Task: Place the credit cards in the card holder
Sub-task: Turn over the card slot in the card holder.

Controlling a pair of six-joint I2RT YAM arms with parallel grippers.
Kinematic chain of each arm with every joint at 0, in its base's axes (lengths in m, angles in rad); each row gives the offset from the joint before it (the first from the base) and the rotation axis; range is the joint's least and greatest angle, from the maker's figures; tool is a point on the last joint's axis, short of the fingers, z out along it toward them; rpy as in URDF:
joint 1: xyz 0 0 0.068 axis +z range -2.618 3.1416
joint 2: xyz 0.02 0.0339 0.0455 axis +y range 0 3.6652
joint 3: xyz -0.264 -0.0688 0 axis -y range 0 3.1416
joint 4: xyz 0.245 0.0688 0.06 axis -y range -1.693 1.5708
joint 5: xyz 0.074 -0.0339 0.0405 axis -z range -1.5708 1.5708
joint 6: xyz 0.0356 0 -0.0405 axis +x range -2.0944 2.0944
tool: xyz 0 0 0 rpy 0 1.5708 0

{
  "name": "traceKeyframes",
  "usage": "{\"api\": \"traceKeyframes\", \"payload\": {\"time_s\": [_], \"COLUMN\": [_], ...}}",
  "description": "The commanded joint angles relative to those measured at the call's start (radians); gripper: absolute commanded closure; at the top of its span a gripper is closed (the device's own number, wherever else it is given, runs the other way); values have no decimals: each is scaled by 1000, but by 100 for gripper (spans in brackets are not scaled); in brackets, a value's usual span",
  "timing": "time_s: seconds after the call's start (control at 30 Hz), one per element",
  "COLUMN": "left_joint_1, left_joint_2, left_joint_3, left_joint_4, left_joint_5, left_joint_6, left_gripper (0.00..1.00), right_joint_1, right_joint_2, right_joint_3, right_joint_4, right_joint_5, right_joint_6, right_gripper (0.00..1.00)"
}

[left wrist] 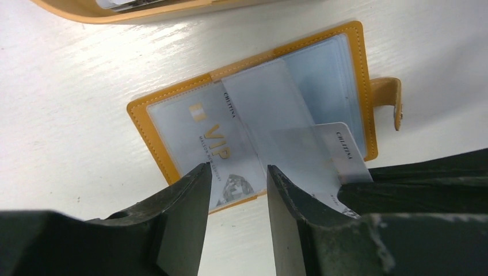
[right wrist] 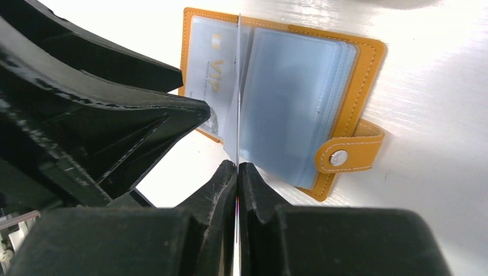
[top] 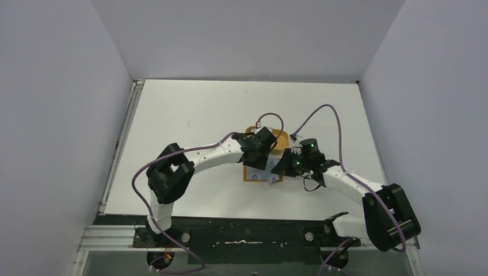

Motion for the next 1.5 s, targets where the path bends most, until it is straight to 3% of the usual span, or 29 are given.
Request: {"api": "traceKeyframes", "payload": {"time_s": [0.0, 0.47, 0.77, 0.9, 1.3, 1.47], "left_joint_1": [10, 45, 116, 139, 163, 167], "left_joint_2": [-95, -247, -308, -328, -250, -183], "left_joint_3": [-15, -166, -265, -298, -213, -155], "left_joint_4": [0, 48, 175, 249, 256, 200], "left_joint_5": [8, 4, 102, 148, 182, 161], "left_joint_6": [-3, -85, -144, -165, -165, -137], "left_gripper": [61, 52, 49, 43, 39, 45], "right_joint_1": [21, 96, 162, 187, 237, 253], "right_joint_2": [-3, 53, 123, 140, 163, 158], "right_joint_3": [18, 73, 123, 138, 175, 185], "right_joint_4": [76, 99, 121, 107, 83, 74], "right_joint_5": [-5, 20, 49, 76, 121, 127], "right_joint_6": [14, 30, 34, 26, 14, 13], "right_gripper": [100, 100, 100, 100, 100, 100]}}
